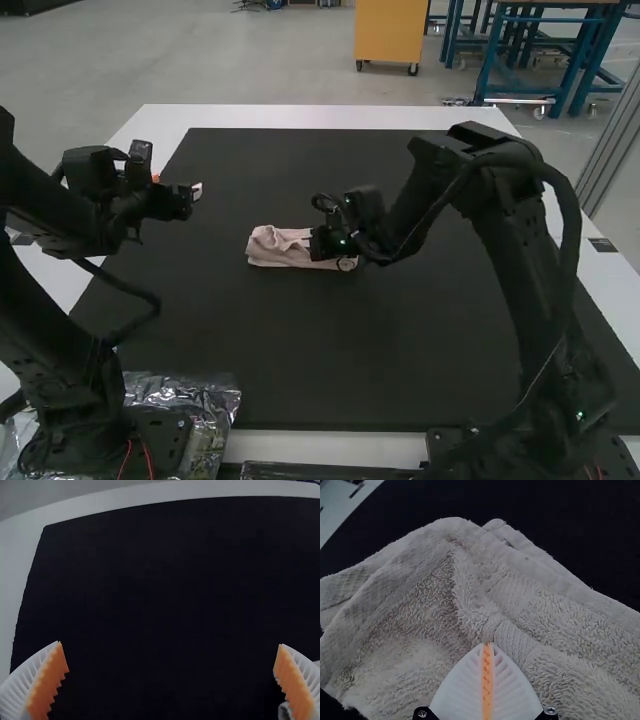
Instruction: Fold the towel.
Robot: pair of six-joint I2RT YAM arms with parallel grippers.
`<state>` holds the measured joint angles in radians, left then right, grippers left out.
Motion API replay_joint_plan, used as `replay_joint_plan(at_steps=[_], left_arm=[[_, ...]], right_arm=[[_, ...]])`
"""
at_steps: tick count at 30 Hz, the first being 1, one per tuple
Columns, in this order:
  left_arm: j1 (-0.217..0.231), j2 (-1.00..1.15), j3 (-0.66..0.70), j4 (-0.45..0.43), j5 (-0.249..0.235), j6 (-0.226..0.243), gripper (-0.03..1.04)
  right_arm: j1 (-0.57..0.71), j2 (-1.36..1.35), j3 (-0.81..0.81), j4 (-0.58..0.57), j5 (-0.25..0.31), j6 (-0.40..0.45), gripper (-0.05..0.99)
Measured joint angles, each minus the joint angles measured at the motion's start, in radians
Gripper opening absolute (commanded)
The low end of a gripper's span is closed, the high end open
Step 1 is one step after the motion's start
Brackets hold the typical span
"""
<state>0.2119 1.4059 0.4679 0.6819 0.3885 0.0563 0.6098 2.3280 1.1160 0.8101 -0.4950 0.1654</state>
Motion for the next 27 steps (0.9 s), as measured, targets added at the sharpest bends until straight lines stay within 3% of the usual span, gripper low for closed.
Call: replay_joint_plan(at_steps=[4,13,16,23,25,27], left_arm=[[-0.026,-0.077,0.014,-0.058,-0.019,-0.016,0.97],[-0.13,-0.283,0.13,-0.202,-0.081,-0.06,0.97],[-0.181,-0.356,0.163,-0.258,-0.102,-0.076,0.97],[-0.313,-0.558,0.201,-0.38,-0.158,-0.089,0.97],[-0.34,-0.629,0.202,-0.411,-0.171,-0.092,0.97],[-0.348,-0.698,0.203,-0.444,-0.183,-0.092,0.97]], right_arm=[[0.001,-0.004,-0.006,0.011,0.002,0.02,-0.03],[-0.034,-0.308,-0.017,-0.138,0.006,0.061,0.0],[-0.06,-0.493,-0.017,-0.195,0.026,0.066,0.21],[-0.117,-0.921,-0.085,-0.285,0.102,0.071,0.8],[-0.152,-1.047,-0.114,-0.307,0.122,0.072,0.89],[-0.206,-1.181,-0.146,-0.338,0.143,0.072,0.9]])
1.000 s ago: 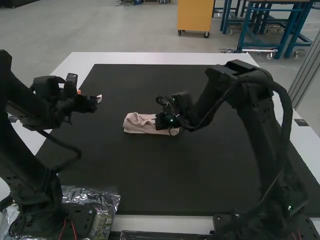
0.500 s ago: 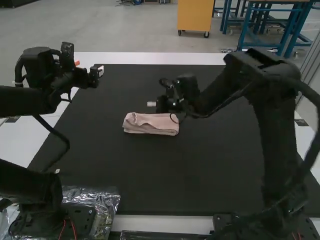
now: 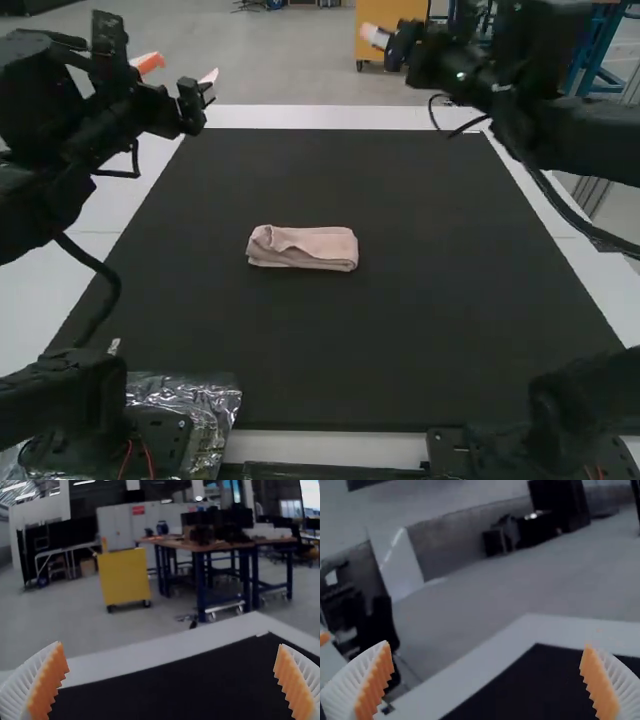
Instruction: Fold the towel.
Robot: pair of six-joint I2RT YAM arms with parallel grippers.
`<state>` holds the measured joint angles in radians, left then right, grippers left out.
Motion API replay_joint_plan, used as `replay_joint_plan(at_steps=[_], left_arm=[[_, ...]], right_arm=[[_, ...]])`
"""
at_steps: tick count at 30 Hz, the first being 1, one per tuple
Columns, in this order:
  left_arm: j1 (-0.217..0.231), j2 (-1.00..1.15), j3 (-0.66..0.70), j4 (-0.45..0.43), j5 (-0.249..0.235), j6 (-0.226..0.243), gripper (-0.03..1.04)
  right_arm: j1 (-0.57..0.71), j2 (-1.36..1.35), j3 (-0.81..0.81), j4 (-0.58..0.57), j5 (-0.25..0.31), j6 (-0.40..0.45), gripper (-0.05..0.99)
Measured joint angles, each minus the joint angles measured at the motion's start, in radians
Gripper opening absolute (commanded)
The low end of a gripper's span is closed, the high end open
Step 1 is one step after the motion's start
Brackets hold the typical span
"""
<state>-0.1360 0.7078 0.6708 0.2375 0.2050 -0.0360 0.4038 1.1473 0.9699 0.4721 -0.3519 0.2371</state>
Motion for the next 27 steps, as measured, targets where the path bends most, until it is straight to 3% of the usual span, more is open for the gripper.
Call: replay_joint_plan(at_steps=[8,16,21,25,27], left_arm=[[-0.002,-0.303,-0.019,-0.072,-0.068,-0.002,0.97],[-0.002,-0.618,-0.081,-0.149,-0.124,-0.003,0.97],[0.002,-0.706,-0.082,-0.182,-0.139,-0.011,0.97],[0.012,-0.707,-0.068,-0.215,-0.156,0.007,0.97],[0.02,-0.707,-0.067,-0.228,-0.164,0.029,0.97]], right_arm=[[-0.164,-0.543,-0.14,-0.168,0.07,0.0,0.9],[-0.285,-1.07,-0.228,-0.375,0.091,0.0,0.9],[-0.323,-1.135,-0.181,-0.592,0.109,-0.016,0.91],[-0.324,-1.138,-0.188,-0.566,0.174,-0.092,0.91],[-0.324,-1.14,-0.233,-0.492,0.216,-0.136,0.91]])
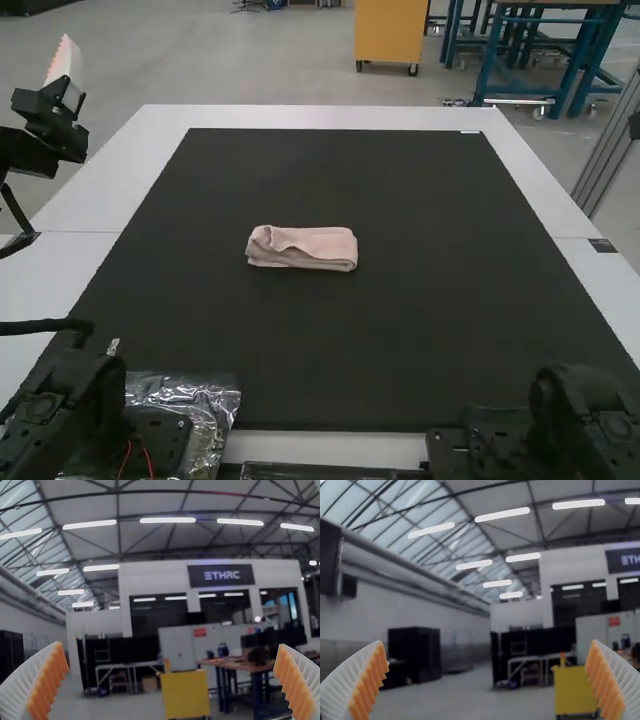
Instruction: Fold the towel.
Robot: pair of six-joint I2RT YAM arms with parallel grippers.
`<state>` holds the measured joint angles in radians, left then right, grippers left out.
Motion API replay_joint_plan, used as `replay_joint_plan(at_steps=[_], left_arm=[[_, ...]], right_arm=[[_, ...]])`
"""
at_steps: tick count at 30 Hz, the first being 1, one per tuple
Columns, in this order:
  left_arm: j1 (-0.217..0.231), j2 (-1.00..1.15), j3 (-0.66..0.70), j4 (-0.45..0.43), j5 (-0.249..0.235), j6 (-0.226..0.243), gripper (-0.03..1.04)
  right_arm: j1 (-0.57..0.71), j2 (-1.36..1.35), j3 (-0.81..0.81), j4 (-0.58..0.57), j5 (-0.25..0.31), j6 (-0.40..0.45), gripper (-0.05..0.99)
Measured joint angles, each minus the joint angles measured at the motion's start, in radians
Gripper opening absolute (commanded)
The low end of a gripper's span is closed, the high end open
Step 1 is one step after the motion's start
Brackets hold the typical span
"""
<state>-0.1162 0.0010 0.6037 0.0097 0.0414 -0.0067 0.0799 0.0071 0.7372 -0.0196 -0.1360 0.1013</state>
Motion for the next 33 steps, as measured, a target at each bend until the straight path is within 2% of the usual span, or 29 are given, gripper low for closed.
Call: replay_joint_plan(at_steps=[4,8,11,13,16,18,21,25,28,33], left_arm=[[0.006,0.0,-0.073,0.119,-0.008,0.051,0.97],[0.006,0.0,-0.237,0.217,-0.021,0.087,0.97],[0.006,0.001,-0.377,0.293,-0.069,0.1,0.97],[0.006,0.001,-0.459,0.324,-0.111,0.109,0.97],[0.006,0.001,-0.54,0.331,-0.167,0.123,0.97],[0.006,0.001,-0.576,0.318,-0.202,0.134,0.97],[0.006,0.001,-0.599,0.232,-0.256,0.138,0.97],[0.006,0.001,-0.598,0.081,-0.325,0.069,0.97],[0.006,0.001,-0.599,0.008,-0.353,-0.012,0.97],[0.006,0.001,-0.598,-0.025,-0.371,-0.125,0.97]], right_arm=[[0.0,0.0,-0.187,0.127,0.069,-0.048,0.91],[0.0,0.001,-0.385,0.158,0.089,-0.098,0.91],[0.0,0.001,-0.496,0.203,0.092,-0.118,0.91],[0.0,0.001,-0.565,0.276,0.117,-0.125,0.91],[0.0,0.001,-0.654,0.373,0.171,-0.132,0.91],[0.0,0.001,-0.69,0.389,0.207,-0.136,0.91],[0.0,0.001,-0.731,0.357,0.249,-0.15,0.91],[0.0,0.001,-0.731,0.18,0.283,-0.166,0.91],[0.0,0.001,-0.732,0.045,0.291,-0.173,0.91],[0.0,0.0,-0.732,0.039,0.282,-0.182,0.91]])
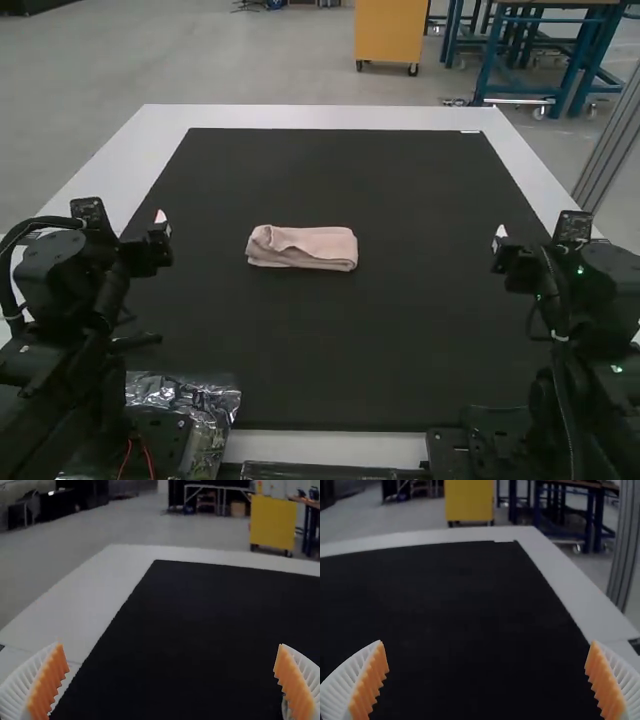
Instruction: Fold the towel.
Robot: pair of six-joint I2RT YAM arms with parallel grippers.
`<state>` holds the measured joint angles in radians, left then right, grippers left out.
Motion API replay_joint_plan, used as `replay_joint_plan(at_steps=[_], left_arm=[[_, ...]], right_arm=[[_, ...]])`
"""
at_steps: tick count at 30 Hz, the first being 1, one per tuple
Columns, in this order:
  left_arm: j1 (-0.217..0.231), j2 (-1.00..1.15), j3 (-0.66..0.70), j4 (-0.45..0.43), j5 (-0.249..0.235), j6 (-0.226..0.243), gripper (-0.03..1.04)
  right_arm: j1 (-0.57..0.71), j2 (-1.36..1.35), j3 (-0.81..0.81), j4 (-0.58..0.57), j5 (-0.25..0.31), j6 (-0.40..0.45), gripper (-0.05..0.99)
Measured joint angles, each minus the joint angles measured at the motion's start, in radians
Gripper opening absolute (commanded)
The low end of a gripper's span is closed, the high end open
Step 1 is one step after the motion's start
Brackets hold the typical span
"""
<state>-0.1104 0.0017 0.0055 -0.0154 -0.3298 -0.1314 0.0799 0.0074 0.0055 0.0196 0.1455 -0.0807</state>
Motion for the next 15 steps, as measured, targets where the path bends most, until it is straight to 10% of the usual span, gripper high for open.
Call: replay_joint_plan(at_steps=[15], left_arm=[[0.0,0.0,0.0,-0.003,-0.009,-0.08,0.97]], right_arm=[[0.0,0.0,0.0,-0.003,-0.014,-0.003,0.91]])
